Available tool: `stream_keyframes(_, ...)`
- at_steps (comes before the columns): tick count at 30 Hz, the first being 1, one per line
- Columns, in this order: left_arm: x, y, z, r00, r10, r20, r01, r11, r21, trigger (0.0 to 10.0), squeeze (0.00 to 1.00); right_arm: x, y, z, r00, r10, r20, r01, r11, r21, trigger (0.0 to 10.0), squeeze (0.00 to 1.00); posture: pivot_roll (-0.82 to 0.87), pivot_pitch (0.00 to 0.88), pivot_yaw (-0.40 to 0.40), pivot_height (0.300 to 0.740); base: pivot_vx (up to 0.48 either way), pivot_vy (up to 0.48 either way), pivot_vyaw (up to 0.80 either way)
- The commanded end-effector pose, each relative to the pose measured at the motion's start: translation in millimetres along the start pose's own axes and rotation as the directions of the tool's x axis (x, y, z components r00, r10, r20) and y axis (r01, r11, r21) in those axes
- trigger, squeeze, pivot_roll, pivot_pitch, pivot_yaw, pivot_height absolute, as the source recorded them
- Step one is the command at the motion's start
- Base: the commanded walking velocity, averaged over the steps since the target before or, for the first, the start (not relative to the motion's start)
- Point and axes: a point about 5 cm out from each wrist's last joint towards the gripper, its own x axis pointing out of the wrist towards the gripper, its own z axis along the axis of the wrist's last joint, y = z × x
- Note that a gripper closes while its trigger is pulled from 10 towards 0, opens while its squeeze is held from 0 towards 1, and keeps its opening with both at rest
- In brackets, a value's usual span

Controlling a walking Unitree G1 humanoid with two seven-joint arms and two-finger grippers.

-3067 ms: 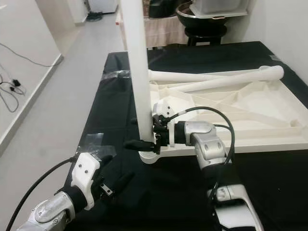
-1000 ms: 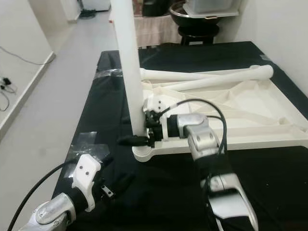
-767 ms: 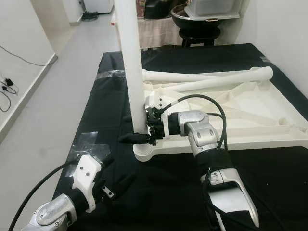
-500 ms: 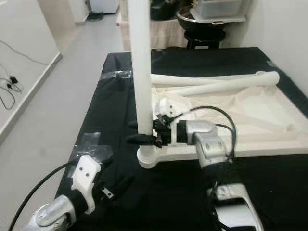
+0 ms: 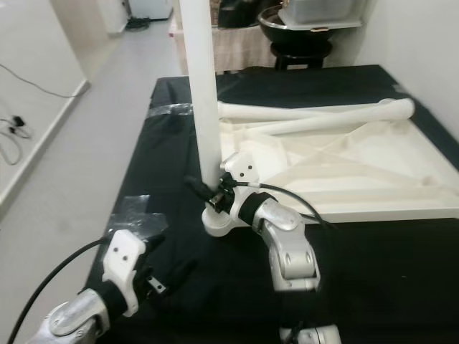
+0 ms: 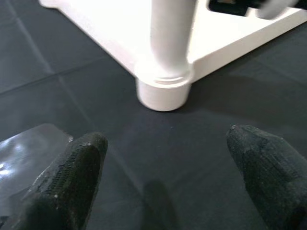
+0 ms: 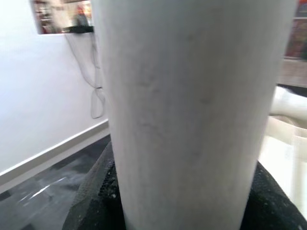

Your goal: Building children table

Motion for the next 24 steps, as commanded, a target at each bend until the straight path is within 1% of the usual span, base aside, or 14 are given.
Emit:
stream_keyframes(1,-1.3,2.4,0,1.0,0.001,-0.015,-0.001,1.0,0.007,10.0,0.0,-5.5,4.9,-17,0.994,-0.024,-0.107,0.025,1.0,0.007,0.0,0.0,0.04,0.173,0.091,0.74,0.0,0.0,0.0)
stream_keyframes(6,0.8,3.3,-1,1.0,0.001,-0.018,-0.001,1.0,0.006,10.0,0.0,1.9,11.4,-15,0.992,0.034,-0.123,-0.031,0.999,0.029,0.0,0.0,0.05,0.165,0.075,0.74,0.0,0.0,0.0)
stream_keyframes(7,1.4,3.3,-2,1.0,0.002,-0.018,-0.002,1.0,0.006,10.0,0.0,4.1,12.5,-15,0.993,0.051,-0.111,-0.047,0.998,0.039,9.8,0.0,0.05,0.16,0.076,0.74,0.0,0.0,0.0)
stream_keyframes(8,1.7,3.3,-2,1.0,0.002,-0.018,-0.002,1.0,0.006,10.0,0.0,5.2,13.7,-14,0.993,0.052,-0.101,-0.048,0.998,0.044,9.8,0.0,0.05,0.16,0.076,0.74,0.0,0.0,0.0)
stream_keyframes(9,2.1,3.1,-2,1.0,0.001,-0.018,-0.001,1.0,0.006,10.0,0.0,9.1,11.6,-11,0.99,0.124,-0.071,-0.118,0.99,0.079,10.0,1.0,0.05,0.157,0.074,0.74,0.0,0.0,0.0)
stream_keyframes(13,2.6,2.6,-3,1.0,-0.001,-0.019,0.002,1.0,0.006,10.0,0.0,12.7,8.0,-3,0.969,0.246,-0.012,-0.243,0.964,0.108,10.0,1.0,0.05,0.151,0.075,0.74,0.0,0.0,0.0)
stream_keyframes(14,2.9,2.1,-3,1.0,-0.003,-0.021,0.003,1.0,0.005,10.0,0.0,13.9,4.2,4,0.936,0.351,0.022,-0.351,0.929,0.117,10.0,1.0,0.06,0.148,0.07,0.74,0.0,0.0,0.0)
stream_keyframes(15,3.2,1.8,-4,1.0,-0.004,-0.022,0.004,1.0,0.005,10.0,0.0,13.3,-0.6,13,0.886,0.462,0.048,-0.464,0.883,0.071,10.0,1.0,0.06,0.145,0.07,0.74,0.0,0.0,0.0)
stream_keyframes(16,3.2,1.8,-4,1.0,-0.004,-0.022,0.004,1.0,0.005,10.0,0.0,13.3,-0.6,13,0.886,0.462,0.048,-0.464,0.883,0.071,10.0,1.0,0.06,0.145,0.07,0.74,0.0,0.0,0.0)
stream_keyframes(17,3.4,1.6,-4,1.0,-0.004,-0.022,0.004,1.0,0.004,10.0,0.0,12.3,-4.2,20,0.844,0.533,0.058,-0.535,0.844,0.035,10.0,1.0,0.06,0.145,0.07,0.74,0.0,0.0,0.0)
stream_keyframes(18,3.5,1.5,-4,1.0,-0.004,-0.023,0.004,1.0,0.004,10.0,0.0,11.8,-8.7,22,0.802,0.596,0.033,-0.597,0.802,0.002,10.0,0.9,0.06,0.143,0.068,0.74,0.0,0.0,0.0)
stream_keyframes(19,3.5,1.3,-5,1.0,-0.004,-0.023,0.004,1.0,0.004,10.0,0.0,11.3,-11.4,22,0.779,0.627,0.01,-0.627,0.779,-0.015,10.0,0.0,0.06,0.141,0.067,0.74,0.0,0.0,0.0)
stream_keyframes(21,3.6,1.1,-5,1.0,-0.004,-0.024,0.004,1.0,0.005,10.0,0.0,13.4,-17.5,19,0.759,0.649,-0.053,-0.651,0.757,-0.053,10.0,0.0,0.07,0.14,0.066,0.74,0.0,0.0,0.0)
stream_keyframes(24,3.2,0.8,-5,1.0,0.002,-0.021,-0.002,1.0,0.005,10.0,0.0,19.4,-38.2,18,0.681,0.71,-0.179,-0.73,0.676,-0.098,10.0,0.0,0.08,0.134,0.066,0.74,0.0,0.0,0.0)
